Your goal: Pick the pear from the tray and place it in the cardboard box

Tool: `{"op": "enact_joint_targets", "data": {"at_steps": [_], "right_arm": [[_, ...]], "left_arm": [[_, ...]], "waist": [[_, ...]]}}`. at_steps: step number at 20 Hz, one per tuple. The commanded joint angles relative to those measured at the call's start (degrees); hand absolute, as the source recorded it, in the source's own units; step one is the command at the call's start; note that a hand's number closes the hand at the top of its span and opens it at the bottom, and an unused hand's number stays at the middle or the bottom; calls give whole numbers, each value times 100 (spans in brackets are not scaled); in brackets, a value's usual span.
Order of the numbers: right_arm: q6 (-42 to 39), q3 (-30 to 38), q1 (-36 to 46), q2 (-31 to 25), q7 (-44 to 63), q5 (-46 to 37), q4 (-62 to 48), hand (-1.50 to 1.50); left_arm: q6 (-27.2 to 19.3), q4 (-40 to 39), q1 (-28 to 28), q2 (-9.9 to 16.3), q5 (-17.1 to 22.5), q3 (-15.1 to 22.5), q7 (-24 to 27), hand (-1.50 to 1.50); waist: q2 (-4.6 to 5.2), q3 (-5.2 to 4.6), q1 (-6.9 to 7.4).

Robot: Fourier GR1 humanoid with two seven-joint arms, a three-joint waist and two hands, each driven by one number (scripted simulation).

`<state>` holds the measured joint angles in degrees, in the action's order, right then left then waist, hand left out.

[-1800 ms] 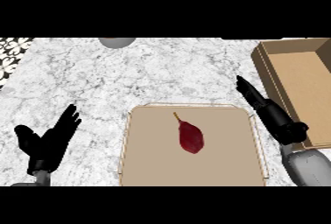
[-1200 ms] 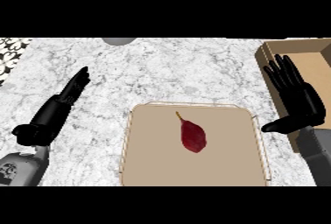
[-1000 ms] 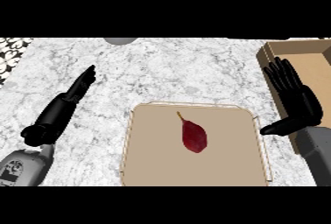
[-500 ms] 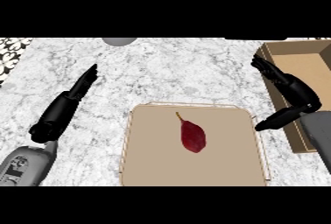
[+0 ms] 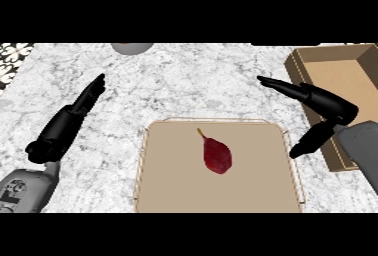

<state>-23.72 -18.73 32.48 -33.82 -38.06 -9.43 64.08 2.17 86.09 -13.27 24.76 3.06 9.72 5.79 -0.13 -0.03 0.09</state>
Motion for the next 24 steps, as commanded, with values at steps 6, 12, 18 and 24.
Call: {"op": "enact_joint_targets", "data": {"at_steps": [6,12,18,24], "right_arm": [[-606,5,-595,56,1368,-380,1580,-150],[-706,-55,-1189,454,1833,-741,2301,-150],[-423,-66,-846,1217,2503,-1436,2102,-150],[-380,-193,-1172,1579,2564,-1988,2256,-150]], "left_arm": [[237,-111,-76,-297,-139,-219,-8,0],[406,271,-59,-311,-254,-416,-368,0],[436,64,183,-574,-563,-415,19,0],[772,260,-26,-493,-445,-806,-306,0]], "waist": [[4,2,-34],[4,3,-28],[11,2,3],[9,3,-9]]}}
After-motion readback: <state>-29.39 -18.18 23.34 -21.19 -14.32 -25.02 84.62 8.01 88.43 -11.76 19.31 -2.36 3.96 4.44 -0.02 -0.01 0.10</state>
